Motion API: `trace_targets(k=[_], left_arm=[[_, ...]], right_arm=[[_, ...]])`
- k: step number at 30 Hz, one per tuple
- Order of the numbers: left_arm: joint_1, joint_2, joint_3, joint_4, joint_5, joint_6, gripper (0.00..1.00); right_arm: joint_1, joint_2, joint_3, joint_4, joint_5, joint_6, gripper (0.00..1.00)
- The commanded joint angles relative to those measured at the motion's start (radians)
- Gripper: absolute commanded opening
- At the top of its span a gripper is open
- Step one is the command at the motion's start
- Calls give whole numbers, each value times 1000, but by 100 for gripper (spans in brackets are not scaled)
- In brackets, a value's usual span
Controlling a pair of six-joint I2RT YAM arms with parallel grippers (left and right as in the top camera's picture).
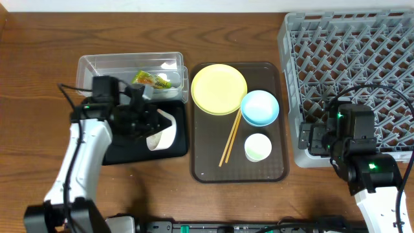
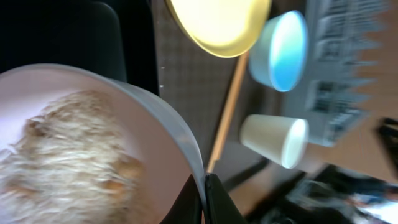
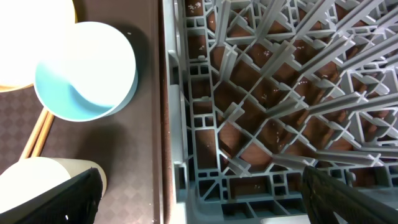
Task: Sort waste into correct bins and load items into the dishwasher rack
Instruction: 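Tip the rice bowl over the black tray to empty the rice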
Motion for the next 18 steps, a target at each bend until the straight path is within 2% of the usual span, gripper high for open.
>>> trace_targets(k=[1, 8, 18], left_arm=[[95, 72, -29, -3, 348, 171, 6], [194, 254, -37, -3, 687, 173, 6], [291, 394, -37, -14, 686, -131, 7]], right_arm=[[9, -3, 20, -1, 6, -6, 99], [9, -3, 20, -1, 6, -6, 99], [9, -3, 20, -1, 6, -6, 99]])
